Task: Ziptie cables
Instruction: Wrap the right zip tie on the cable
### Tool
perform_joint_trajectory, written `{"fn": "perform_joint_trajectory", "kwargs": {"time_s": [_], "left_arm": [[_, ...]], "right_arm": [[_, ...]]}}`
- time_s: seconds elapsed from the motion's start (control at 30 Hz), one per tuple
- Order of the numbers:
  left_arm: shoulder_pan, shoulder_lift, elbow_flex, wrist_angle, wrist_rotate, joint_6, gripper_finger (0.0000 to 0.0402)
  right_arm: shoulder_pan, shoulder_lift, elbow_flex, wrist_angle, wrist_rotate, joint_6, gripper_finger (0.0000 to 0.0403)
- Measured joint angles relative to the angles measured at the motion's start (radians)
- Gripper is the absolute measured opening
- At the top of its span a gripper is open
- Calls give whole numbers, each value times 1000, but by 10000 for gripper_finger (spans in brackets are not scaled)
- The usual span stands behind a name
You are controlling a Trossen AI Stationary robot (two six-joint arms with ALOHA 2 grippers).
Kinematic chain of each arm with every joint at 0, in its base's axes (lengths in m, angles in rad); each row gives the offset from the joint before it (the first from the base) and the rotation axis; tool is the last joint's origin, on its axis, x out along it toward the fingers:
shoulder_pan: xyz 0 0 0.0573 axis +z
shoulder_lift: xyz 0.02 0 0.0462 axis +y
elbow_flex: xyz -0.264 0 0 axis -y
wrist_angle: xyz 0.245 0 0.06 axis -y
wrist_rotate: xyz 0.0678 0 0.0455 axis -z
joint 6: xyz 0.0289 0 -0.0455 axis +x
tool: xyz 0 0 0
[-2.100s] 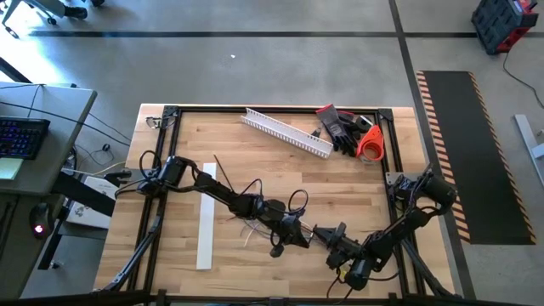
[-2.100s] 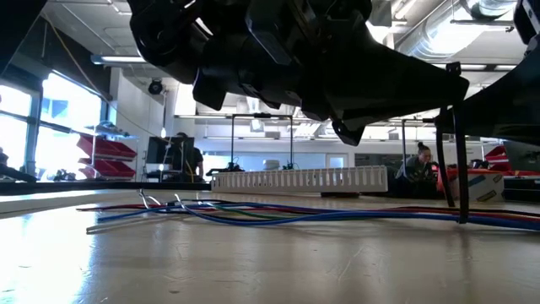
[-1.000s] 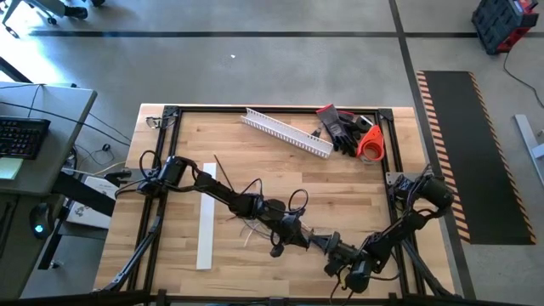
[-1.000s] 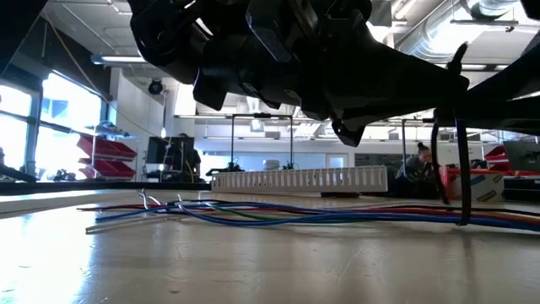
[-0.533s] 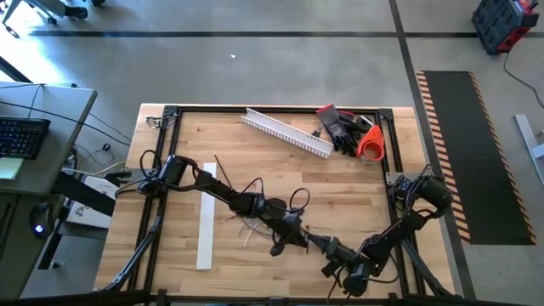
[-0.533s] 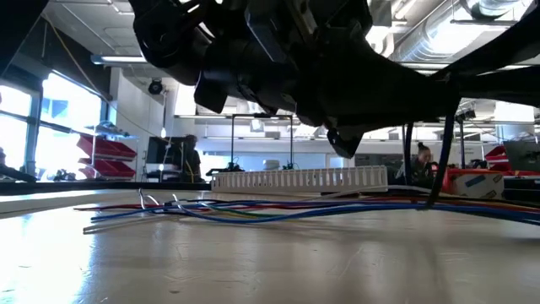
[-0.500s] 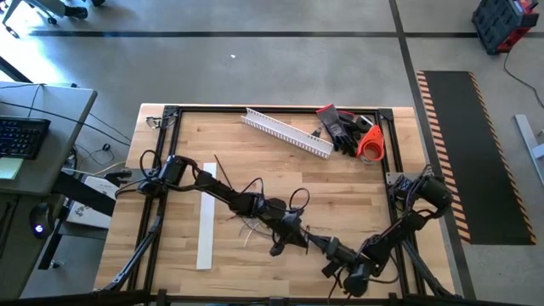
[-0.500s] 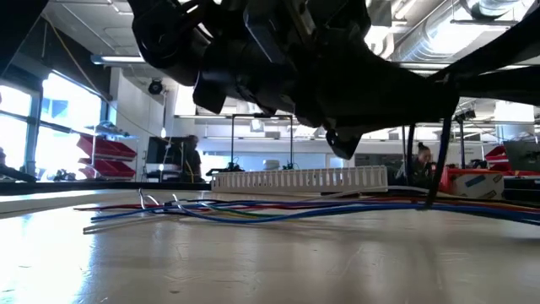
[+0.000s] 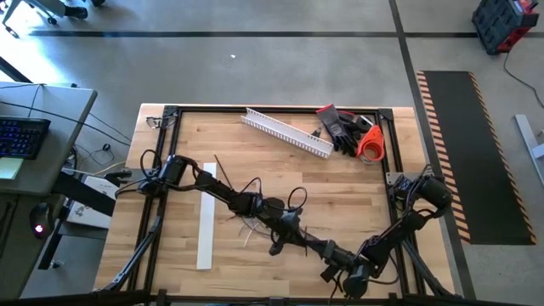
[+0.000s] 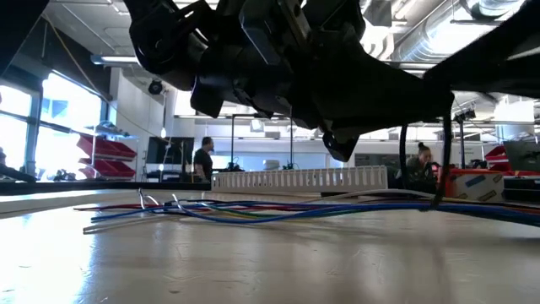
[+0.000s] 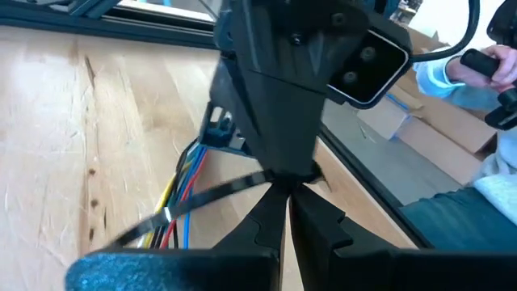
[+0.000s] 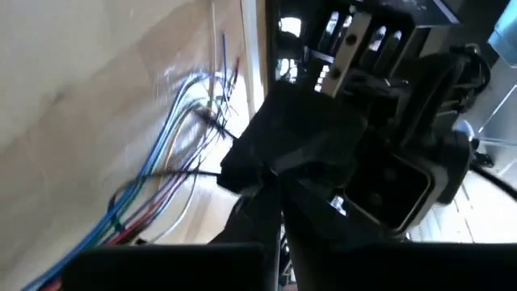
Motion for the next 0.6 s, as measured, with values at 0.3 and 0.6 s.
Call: {"fn": "perform_joint_trajectory", "kwargs": {"time_s": [0.3,0.6], "left_arm": [[9,0,0,3,-17,0,0],[7,0,0,-2,-8,31,0]], "right_arm": [[16,0,24,-94,-87,65,0],[11,0,23,-162,-79,277,3]]}}
